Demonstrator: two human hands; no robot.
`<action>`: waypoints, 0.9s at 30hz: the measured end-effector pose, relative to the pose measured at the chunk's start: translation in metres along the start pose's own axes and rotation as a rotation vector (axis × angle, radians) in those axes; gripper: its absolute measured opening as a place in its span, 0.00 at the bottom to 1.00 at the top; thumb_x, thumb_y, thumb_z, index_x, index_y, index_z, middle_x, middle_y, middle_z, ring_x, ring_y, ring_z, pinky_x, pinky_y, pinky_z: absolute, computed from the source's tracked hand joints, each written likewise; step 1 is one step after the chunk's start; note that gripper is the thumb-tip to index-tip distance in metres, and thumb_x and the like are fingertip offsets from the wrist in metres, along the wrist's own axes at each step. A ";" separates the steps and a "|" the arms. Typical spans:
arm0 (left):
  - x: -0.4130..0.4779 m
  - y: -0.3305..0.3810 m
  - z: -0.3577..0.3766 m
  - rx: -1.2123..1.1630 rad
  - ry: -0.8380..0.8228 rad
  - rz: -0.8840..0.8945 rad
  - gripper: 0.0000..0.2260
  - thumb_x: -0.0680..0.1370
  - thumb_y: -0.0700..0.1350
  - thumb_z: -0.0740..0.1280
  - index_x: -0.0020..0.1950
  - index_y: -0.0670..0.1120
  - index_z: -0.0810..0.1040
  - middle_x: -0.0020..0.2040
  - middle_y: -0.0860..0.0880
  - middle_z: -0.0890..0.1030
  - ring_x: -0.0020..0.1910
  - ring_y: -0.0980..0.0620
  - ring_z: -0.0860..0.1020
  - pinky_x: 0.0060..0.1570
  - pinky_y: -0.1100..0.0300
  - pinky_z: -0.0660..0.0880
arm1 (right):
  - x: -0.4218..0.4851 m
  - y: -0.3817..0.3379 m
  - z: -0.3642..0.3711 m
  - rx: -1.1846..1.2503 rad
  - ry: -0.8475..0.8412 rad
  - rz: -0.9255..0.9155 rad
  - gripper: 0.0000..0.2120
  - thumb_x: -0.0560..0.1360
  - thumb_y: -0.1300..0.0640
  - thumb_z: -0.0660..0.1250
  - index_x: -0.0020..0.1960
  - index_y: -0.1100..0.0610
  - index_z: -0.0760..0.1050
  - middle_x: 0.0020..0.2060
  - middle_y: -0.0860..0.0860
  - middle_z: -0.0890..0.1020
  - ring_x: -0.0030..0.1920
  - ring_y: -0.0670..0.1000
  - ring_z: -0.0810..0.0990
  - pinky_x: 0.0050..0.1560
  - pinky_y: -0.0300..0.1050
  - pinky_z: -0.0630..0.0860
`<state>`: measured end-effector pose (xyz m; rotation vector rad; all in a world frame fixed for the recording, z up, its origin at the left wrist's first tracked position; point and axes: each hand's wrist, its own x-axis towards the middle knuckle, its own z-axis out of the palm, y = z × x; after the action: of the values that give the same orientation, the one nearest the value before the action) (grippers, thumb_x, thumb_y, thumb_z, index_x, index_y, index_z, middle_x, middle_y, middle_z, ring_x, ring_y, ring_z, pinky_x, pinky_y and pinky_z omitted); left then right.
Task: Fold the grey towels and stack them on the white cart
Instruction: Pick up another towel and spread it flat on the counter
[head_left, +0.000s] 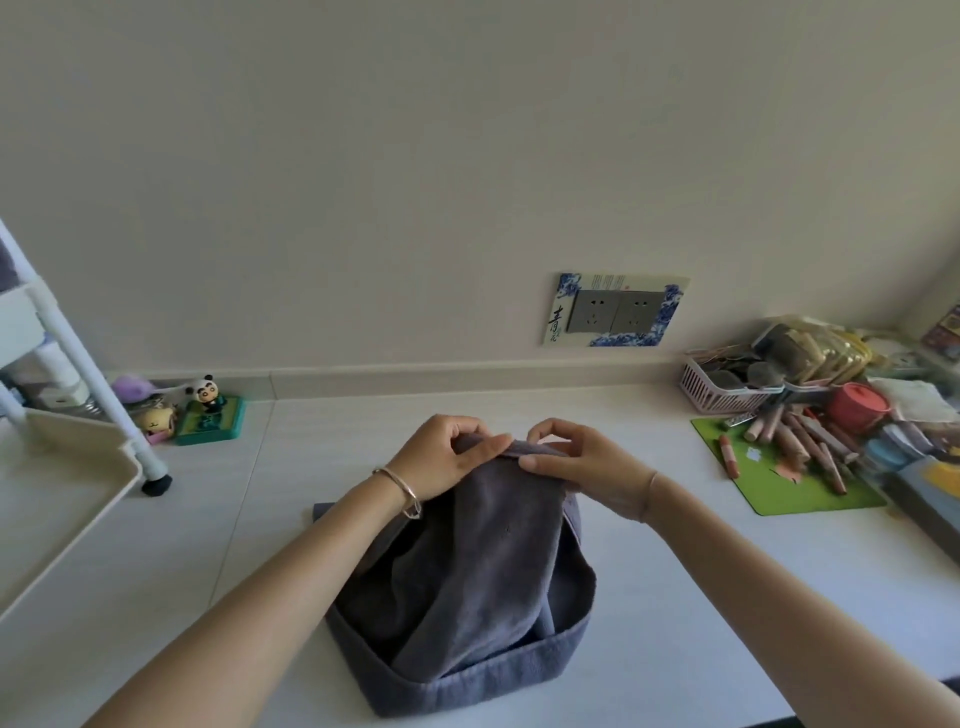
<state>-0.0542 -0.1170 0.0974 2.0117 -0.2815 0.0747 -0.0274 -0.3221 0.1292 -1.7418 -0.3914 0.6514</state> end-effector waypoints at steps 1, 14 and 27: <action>0.003 0.006 -0.006 -0.020 0.014 0.009 0.21 0.74 0.58 0.67 0.34 0.41 0.77 0.30 0.51 0.74 0.31 0.57 0.71 0.35 0.65 0.68 | 0.002 -0.007 -0.002 -0.056 -0.031 0.012 0.15 0.67 0.52 0.74 0.49 0.59 0.77 0.44 0.57 0.82 0.45 0.54 0.80 0.46 0.48 0.78; 0.035 0.113 -0.128 0.025 0.280 0.108 0.20 0.76 0.55 0.64 0.28 0.50 0.63 0.27 0.57 0.59 0.27 0.59 0.59 0.30 0.67 0.59 | -0.004 -0.123 -0.054 -0.844 0.146 -0.166 0.19 0.68 0.44 0.73 0.31 0.54 0.68 0.26 0.44 0.67 0.29 0.42 0.65 0.33 0.38 0.61; 0.028 0.205 -0.200 0.099 0.421 0.322 0.37 0.71 0.69 0.61 0.45 0.31 0.74 0.38 0.48 0.66 0.39 0.52 0.65 0.41 0.57 0.62 | -0.066 -0.280 -0.058 -0.773 0.192 -0.518 0.16 0.60 0.45 0.73 0.43 0.54 0.81 0.34 0.45 0.83 0.35 0.40 0.80 0.38 0.34 0.76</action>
<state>-0.0604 -0.0287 0.3711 1.9748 -0.3325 0.7166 -0.0229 -0.3299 0.4220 -2.2638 -1.0096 -0.0740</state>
